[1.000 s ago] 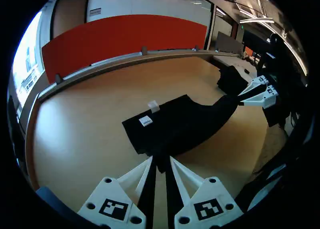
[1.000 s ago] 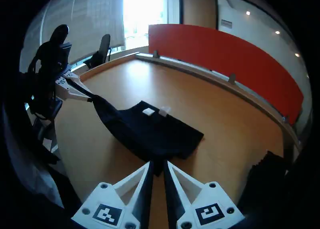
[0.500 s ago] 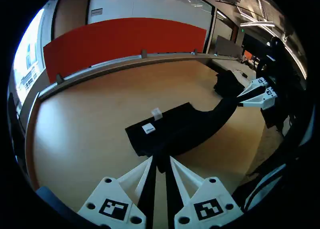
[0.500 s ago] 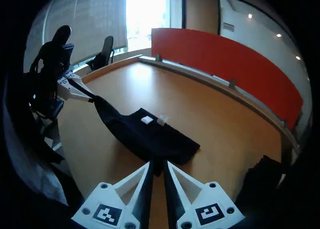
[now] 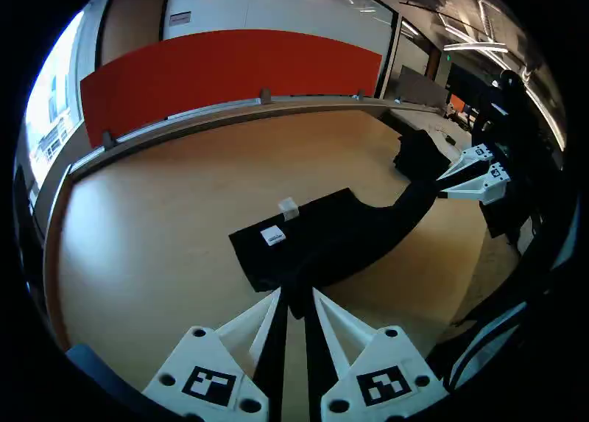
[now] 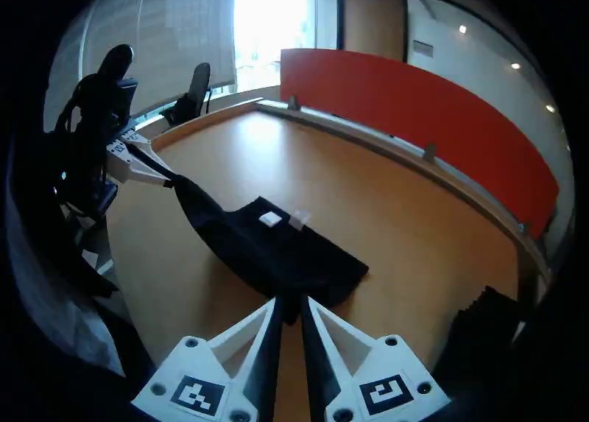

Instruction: Fold towel

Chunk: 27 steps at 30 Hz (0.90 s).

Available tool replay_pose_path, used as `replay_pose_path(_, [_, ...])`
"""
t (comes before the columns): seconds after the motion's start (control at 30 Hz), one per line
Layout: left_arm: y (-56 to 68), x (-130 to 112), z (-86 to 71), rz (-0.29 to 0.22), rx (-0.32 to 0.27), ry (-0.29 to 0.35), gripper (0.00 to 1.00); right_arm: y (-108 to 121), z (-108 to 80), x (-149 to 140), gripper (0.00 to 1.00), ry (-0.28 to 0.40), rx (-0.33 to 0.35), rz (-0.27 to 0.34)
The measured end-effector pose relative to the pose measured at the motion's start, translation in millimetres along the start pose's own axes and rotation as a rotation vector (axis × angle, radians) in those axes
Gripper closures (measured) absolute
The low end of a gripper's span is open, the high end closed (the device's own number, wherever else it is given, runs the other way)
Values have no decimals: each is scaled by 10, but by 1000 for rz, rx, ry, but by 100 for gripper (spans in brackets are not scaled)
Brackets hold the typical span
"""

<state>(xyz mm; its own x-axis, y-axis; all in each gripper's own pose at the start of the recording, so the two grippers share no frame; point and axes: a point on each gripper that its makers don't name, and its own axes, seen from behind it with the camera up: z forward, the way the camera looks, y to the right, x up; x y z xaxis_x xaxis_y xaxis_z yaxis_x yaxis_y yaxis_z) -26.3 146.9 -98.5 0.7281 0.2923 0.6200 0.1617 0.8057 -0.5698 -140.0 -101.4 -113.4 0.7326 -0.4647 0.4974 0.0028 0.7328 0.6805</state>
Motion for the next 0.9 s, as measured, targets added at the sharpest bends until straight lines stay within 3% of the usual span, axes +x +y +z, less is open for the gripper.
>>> replay_pose_path(0.4, [-73,5,178,-26,0,-16,86,117,158,-43,83,-40,3,-16])
replay_pose_path(0.9, [-262,-66,562,-54,40,-60,86,347,511,-139,83,-89,4,-14])
